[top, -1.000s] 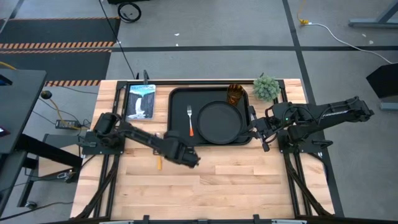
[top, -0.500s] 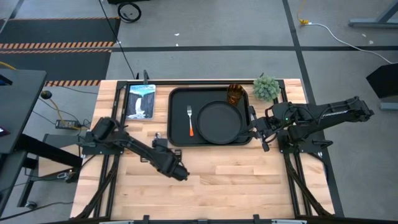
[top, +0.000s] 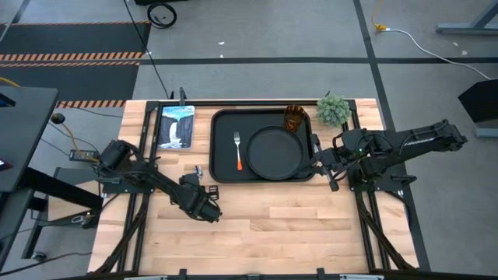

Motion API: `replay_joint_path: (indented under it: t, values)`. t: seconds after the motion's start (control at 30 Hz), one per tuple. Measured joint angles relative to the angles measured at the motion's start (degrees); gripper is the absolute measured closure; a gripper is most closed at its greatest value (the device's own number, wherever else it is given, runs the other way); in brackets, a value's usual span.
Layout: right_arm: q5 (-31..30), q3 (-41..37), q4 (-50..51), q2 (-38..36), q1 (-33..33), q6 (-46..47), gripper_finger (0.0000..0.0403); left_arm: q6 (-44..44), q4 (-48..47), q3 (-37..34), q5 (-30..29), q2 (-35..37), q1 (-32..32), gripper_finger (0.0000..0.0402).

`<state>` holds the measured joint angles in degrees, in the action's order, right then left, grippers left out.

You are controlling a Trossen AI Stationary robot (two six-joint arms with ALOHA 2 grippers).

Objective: Pick and place plate/cup/fork/spoon on tray
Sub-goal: Put the yellow spoon to the left of the orange fork on the black tray

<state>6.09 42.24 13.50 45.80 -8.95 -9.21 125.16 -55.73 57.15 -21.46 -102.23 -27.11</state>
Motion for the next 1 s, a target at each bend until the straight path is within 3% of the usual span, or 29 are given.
replay_joint_path:
  t: [0.53,0.8,1.0]
  values:
    - [-0.01,0.0,-0.11,0.07,-0.09,0.02,0.0394,1.67,0.28,0.25,-0.07,0.01,0.04,0.0278]
    - [-0.02,0.0,-0.67,0.07,-0.09,0.04,0.0394,-0.78,1.29,-0.01,0.82,-0.01,0.52,0.0281]
    - [-0.02,0.0,-0.7,0.07,-0.09,0.04,0.0394,-1.48,7.98,-4.32,2.02,0.44,0.84,0.0285]
